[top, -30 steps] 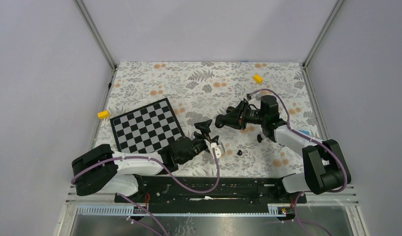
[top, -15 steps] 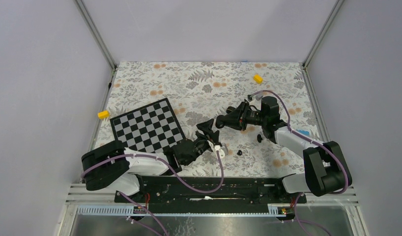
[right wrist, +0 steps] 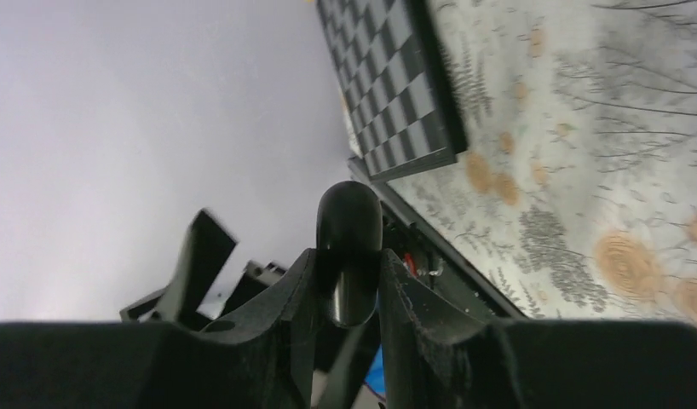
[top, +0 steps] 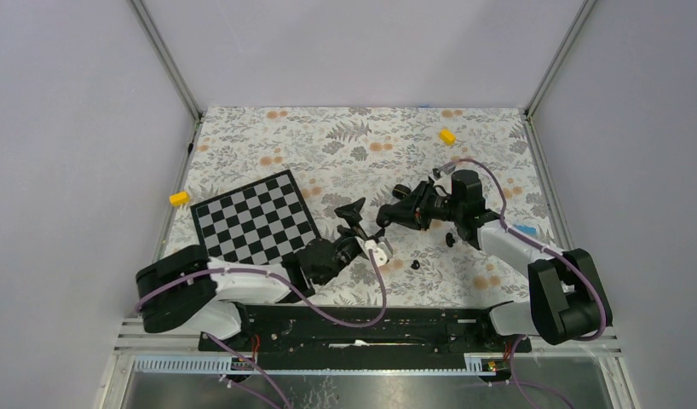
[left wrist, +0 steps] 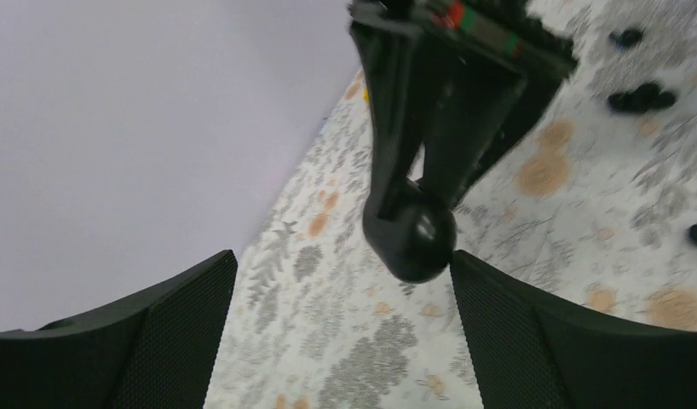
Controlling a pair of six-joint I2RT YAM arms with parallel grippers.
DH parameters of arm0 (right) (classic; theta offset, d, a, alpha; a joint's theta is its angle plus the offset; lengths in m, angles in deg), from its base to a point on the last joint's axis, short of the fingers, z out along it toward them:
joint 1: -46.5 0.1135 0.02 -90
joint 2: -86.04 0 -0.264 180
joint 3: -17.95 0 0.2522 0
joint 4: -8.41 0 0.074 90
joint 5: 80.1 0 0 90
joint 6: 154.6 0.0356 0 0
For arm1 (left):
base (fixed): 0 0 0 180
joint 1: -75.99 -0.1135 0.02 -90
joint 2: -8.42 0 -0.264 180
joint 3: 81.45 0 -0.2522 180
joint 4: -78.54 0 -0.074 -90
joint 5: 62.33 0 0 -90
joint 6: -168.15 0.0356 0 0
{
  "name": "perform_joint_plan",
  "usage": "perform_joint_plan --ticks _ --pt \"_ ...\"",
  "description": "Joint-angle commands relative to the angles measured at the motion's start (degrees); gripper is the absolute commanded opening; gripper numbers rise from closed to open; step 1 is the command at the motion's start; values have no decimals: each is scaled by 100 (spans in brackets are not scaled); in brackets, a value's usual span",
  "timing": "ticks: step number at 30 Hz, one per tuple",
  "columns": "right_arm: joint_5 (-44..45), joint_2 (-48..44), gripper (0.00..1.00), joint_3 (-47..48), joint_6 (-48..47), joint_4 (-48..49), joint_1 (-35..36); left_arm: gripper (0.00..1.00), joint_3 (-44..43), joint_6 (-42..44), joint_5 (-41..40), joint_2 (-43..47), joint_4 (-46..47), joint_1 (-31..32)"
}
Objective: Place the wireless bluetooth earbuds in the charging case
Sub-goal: Place the charging case at the center of the board.
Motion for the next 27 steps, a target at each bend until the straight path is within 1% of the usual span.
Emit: perform_joint_plan --ticks 1,4,7,9,11,12,14,16,18,20,21,22,25,27 --pt "1085 -139 0 361 -1832 -1791 -29 97 -76 -1554 223 1040 -554 -107" --pt "1782 -64 0 566 -2674 -2682 -28 99 -43 -2236 318 1626 -1447 -184" --pt "2204 88 0 675 -3046 -2996 -25 99 -47 -2925 165 2111 -2259 -274" --pt "2508 262 0 944 -3274 -3371 51 99 -136 -3616 -113 2321 -2884 -424" --pt "3006 352 0 1232 -3435 -3686 251 99 -290 -4460 -258 2365 -3597 -797" --pt "3352 393 0 1399 -3518 -3939 399 99 -405 -4935 -188 2328 -4040 -1056" --pt "4037 558 0 1753 -3625 -4316 715 99 -758 -5578 -7 2111 -4842 -1479" --pt "4607 804 0 2150 -3694 -4662 1047 99 -1215 -5972 36 1830 -5513 -1704" --pt "5251 1087 0 2459 -3671 -5086 1328 99 -1757 -6387 474 1440 -6250 -2078" --pt "5634 1321 0 2632 -3570 -5249 1559 99 -2388 -6571 1098 914 -6966 -2525" --pt "5748 1397 0 2678 -3513 -5259 1673 99 -2619 -6616 1162 639 -7181 -2619" --pt "5870 1478 0 2731 -3451 -5262 1781 99 -2726 -6615 1149 555 -7253 -2660" --pt "6569 1766 0 3023 -3166 -5668 2100 99 -2705 -6671 1082 681 -7135 -2753" --pt "6793 1845 0 3031 -2926 -5803 2130 99 -2688 -6784 1448 769 -7107 -2969"
